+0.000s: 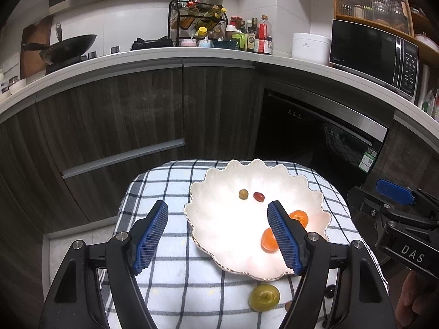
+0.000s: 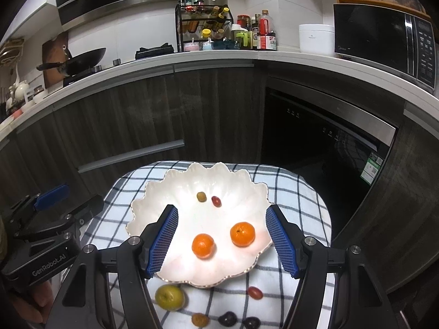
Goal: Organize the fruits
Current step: 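Withdraw both open tools from the bowl back over the cloth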
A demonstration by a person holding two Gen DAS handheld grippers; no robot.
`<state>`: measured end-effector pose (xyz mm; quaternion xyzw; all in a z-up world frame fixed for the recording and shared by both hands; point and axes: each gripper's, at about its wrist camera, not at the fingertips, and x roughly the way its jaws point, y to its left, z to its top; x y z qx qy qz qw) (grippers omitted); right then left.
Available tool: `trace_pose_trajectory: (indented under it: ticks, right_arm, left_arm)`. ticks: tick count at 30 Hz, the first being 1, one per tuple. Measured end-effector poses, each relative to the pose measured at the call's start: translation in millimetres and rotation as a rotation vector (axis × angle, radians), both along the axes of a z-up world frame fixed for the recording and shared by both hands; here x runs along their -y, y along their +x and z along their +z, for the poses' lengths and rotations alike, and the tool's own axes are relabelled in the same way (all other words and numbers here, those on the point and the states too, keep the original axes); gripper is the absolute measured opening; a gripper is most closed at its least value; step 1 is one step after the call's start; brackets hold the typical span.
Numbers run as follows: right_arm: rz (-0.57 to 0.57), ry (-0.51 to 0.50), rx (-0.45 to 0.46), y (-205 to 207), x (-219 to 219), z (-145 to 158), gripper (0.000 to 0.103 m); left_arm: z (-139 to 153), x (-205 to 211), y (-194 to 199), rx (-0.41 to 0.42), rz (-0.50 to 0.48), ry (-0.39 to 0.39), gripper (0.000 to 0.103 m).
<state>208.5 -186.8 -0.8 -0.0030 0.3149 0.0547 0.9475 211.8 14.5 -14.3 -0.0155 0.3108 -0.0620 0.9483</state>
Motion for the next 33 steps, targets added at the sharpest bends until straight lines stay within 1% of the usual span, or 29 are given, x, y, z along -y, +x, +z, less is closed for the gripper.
trace_pose_trajectory:
  ticks: [11, 15, 19, 23, 33]
  right_arm:
    - [-0.011, 0.013, -0.018, -23.8, 6.9, -8.9, 0.068]
    - [-0.015, 0.006, -0.022, -32.5, 9.6, -14.1, 0.068]
    - [-0.022, 0.011, -0.036, -38.1, 14.1, -18.2, 0.068]
    - [-0.03, -0.009, -0.037, -45.2, 16.9, -20.5, 0.068]
    - [-0.06, -0.032, -0.063, -64.2, 22.7, -36.1, 0.068]
  left_arm:
    - [-9.9, 6.9, -20.0, -0.013, -0.023, -0.006, 0.074]
    - [-14.3, 9.8, -25.1, -0.03, -0.029, -0.022, 0.074]
    - [-13.6, 14.4, -31.1, -0.014, -0.043, -0.01, 0.074]
    - [-15.5, 17.4, -39.4, -0.009, -0.061, -0.015, 0.074]
    - [-39.2, 27.0, -61.0, -0.045, -0.113, 0.006, 0.074]
